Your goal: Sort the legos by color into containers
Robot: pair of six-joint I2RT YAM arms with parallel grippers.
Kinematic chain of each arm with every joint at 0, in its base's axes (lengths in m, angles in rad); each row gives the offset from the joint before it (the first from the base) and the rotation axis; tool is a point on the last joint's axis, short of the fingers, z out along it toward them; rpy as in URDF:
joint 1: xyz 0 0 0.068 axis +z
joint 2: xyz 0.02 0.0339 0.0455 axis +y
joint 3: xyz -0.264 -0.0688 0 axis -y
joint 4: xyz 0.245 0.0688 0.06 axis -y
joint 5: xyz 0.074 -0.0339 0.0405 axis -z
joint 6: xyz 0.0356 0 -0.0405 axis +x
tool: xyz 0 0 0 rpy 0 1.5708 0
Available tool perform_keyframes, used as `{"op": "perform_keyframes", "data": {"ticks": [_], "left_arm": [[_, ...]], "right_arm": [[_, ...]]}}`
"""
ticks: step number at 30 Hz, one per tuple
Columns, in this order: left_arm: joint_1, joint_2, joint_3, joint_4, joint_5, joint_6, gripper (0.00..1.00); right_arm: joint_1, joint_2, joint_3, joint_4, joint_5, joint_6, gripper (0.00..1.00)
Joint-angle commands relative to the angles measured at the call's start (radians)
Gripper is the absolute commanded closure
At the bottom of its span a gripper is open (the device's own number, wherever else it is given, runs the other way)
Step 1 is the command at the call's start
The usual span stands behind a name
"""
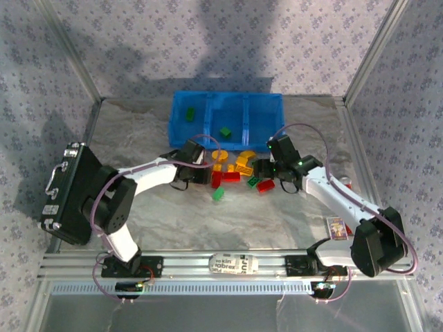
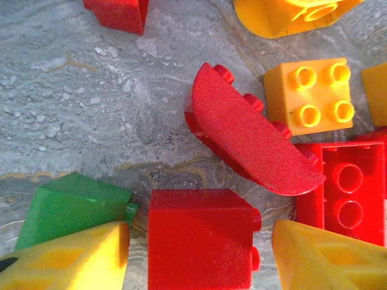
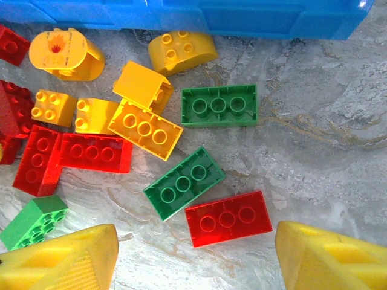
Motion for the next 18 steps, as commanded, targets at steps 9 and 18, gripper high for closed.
{"op": "perform_keyframes", "data": {"ticks": [9,18], "left_arm": [[-0.013,0.031,0.049,-0.060,0.031,0.015,0.56],[-0.042,-0.047,0.133,-0.146,-0.001,0.032,0.61]], "right_arm": [[-0.024,-0.057,-0.044,0.024,-0.010,0.020,0.30],[-0.059,-0.105,-0.072,0.022,-0.017,0.018,0.31]]}}
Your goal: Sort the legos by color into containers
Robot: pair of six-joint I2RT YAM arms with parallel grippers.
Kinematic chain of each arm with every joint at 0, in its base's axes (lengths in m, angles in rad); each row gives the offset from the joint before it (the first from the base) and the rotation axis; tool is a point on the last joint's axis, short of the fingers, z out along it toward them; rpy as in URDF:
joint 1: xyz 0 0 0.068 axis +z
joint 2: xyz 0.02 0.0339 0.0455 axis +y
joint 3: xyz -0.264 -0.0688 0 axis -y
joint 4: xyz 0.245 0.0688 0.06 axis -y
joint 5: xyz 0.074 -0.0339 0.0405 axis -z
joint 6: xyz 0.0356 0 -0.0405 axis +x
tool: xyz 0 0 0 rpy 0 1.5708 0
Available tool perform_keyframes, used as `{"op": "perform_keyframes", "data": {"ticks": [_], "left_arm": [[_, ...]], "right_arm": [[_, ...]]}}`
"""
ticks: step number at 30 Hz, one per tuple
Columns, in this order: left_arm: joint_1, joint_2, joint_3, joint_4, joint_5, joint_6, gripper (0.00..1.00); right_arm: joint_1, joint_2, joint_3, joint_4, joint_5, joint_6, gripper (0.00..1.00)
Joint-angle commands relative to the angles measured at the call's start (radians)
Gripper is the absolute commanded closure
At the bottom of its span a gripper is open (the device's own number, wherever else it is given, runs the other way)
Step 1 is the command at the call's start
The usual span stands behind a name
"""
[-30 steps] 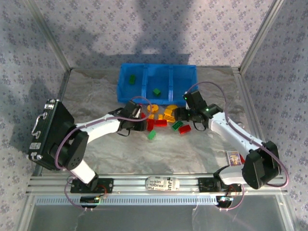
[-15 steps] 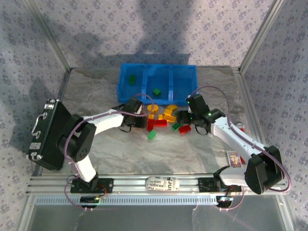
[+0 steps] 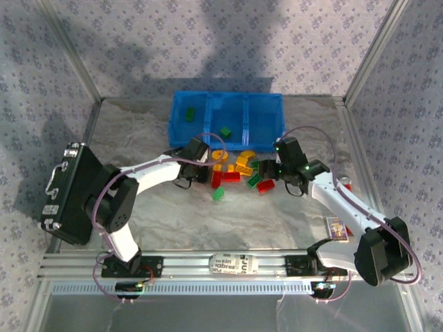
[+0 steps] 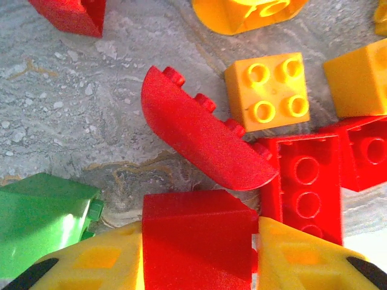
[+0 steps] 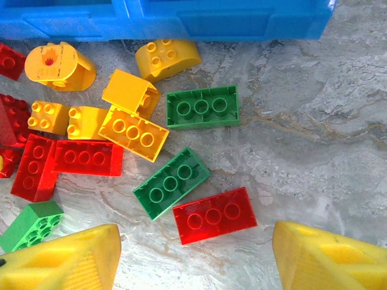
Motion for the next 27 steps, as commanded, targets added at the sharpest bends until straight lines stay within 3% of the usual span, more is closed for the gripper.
{"op": "perform_keyframes", "data": {"ticks": [1,14,21,27], "left_arm": [[-0.014,-0.074,0.071,-0.066,-0.019,0.023,0.61],[-0.071,-0.101,0.361,-0.105,-0.009,0.075,0.62],[-0.110,0.051,0.610,-0.082,0.030,0.091,0.62],[-0.131,0.289,0.903,-0.139,0.066,0.105,0.63]], "right_arm": [[-0.015,-0.040,-0.020,0.000,-0.005,0.009,0.31],[-0.093,-0.138,-0.128,-0.002,0.037,0.076,0.32],[-0.129,-0.221,-0.217,0.001,0.038,0.119,0.32],[-0.135,-0.248,-0.264,0.014,0.021,0.135,0.33]]}}
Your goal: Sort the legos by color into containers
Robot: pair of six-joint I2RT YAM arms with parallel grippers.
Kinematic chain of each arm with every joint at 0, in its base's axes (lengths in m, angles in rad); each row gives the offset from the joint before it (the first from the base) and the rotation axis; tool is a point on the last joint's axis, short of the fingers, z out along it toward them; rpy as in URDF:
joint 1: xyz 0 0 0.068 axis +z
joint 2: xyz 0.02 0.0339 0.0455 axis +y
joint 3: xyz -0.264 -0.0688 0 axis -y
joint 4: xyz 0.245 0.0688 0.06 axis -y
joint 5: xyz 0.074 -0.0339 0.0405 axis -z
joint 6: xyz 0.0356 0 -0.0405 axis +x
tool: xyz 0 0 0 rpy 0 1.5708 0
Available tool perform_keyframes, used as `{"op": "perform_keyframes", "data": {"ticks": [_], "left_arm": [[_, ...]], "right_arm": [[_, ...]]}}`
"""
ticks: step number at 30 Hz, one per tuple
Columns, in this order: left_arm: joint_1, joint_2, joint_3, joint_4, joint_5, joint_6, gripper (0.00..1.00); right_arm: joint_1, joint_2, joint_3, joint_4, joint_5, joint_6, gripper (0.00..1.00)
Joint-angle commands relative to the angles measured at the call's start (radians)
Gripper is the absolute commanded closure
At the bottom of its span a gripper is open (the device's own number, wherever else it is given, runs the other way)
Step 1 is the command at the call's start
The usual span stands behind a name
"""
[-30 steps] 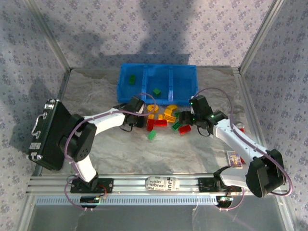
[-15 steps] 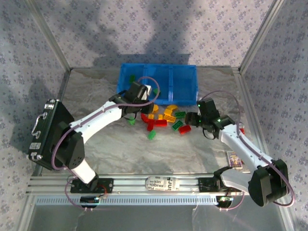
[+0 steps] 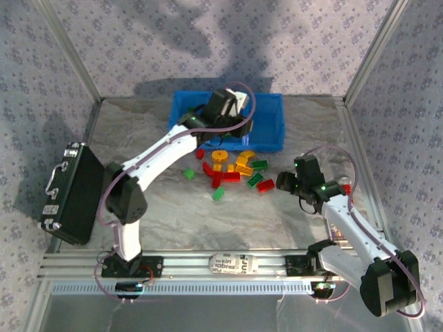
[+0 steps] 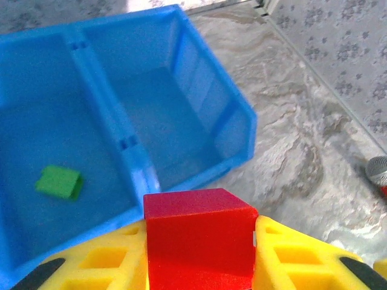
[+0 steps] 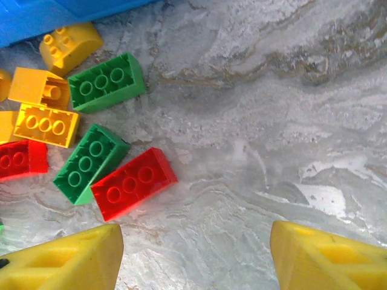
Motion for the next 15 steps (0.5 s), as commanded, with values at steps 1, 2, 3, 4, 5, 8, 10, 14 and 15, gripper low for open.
{"op": "perform_keyframes", "data": {"ticks": [1,2,3,4,5,8,10,14,15], "left_arm": [[-0.013,0.130,0.178,-0.070,0.040,0.031,0.63],[-0.016,0.183,0.249,-0.101,0.043,0.037,0.62],[-0.018,0.229,0.313,-0.131,0.044,0.042,0.63],[-0.019,0.289,0.391,-0.167,0.045,0.046,0.63],[-0.020,0.334,0.461,-0.190,0.047,0.049,0.63],[-0.023,0.499,0.729,-0.330,0.048,0.057,0.62],[-0.022,0.626,0.958,-0.433,0.045,0.064,0.60],[0.002,0.750,1.168,-0.452,0.050,0.041,0.21],[0.010,0.743,1.144,-0.447,0.052,0.032,0.12]], "right_arm": [[-0.008,-0.018,-0.021,0.009,-0.005,0.027,0.33],[-0.008,-0.021,-0.022,0.009,-0.007,0.027,0.33],[-0.008,-0.022,-0.023,0.008,-0.010,0.024,0.33],[-0.008,-0.026,-0.025,0.007,-0.011,0.024,0.33],[-0.008,-0.030,-0.026,0.007,-0.013,0.022,0.33],[-0.009,-0.044,-0.033,0.008,-0.017,0.021,0.33],[-0.009,-0.049,-0.034,0.010,-0.022,0.021,0.33],[-0.009,-0.051,-0.034,0.011,-0.030,0.020,0.33],[-0.009,-0.052,-0.033,0.012,-0.032,0.021,0.33]]}}
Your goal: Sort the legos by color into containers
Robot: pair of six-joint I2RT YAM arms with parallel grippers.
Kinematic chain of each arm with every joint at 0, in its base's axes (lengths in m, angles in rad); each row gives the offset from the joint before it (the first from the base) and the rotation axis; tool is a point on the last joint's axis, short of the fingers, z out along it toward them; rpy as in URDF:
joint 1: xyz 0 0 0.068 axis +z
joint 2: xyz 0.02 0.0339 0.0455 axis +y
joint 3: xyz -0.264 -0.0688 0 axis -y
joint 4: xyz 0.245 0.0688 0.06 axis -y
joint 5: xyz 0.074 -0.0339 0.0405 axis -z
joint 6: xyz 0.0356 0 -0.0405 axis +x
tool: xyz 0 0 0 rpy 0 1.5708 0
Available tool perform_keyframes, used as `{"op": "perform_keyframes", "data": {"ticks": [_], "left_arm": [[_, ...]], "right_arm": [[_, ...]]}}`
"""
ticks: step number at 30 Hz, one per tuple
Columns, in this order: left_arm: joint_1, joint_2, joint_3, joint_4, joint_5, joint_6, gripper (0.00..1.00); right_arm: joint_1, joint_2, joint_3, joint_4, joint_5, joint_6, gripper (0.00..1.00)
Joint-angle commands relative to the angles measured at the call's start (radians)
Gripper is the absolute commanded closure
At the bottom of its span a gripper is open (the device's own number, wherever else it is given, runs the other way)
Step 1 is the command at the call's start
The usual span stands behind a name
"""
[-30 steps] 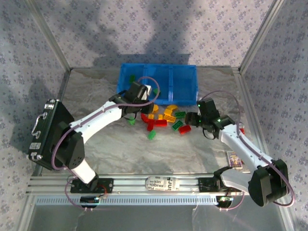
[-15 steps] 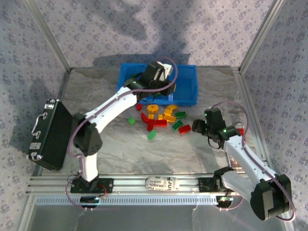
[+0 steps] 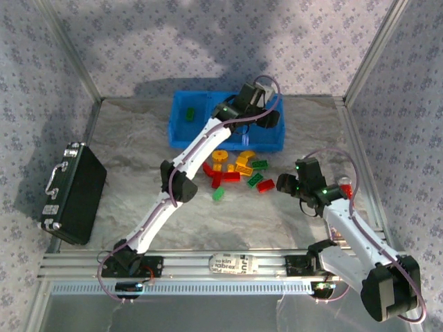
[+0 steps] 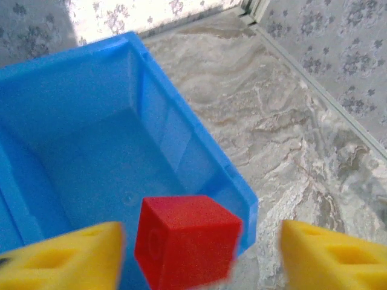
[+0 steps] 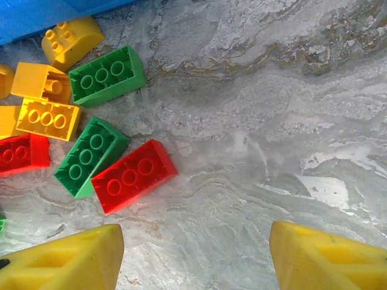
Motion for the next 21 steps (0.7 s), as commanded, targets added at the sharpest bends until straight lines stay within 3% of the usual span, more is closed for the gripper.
{"op": "perform_keyframes", "data": {"ticks": [1,4,10,15,21], "left_arm": [[0.027,-0.001,0.043,-0.100,0.017,-0.014,0.07],[0.021,0.041,0.165,-0.227,-0.048,0.031,0.00],[-0.010,0.008,0.178,-0.420,-0.106,0.130,0.01],[-0.046,-0.028,0.179,-0.579,-0.183,0.237,0.07],[-0.081,-0.127,0.036,-0.678,-0.136,0.326,0.17]], "right_arm": [[-0.004,-0.016,-0.002,0.001,-0.016,0.015,0.33],[-0.004,-0.027,-0.001,-0.002,-0.017,0.012,0.33],[0.001,-0.025,0.002,0.014,-0.035,0.017,0.33],[0.010,-0.023,0.010,0.006,-0.034,0.009,0.32],[0.016,-0.037,0.009,-0.017,-0.022,0.001,0.31]]}}
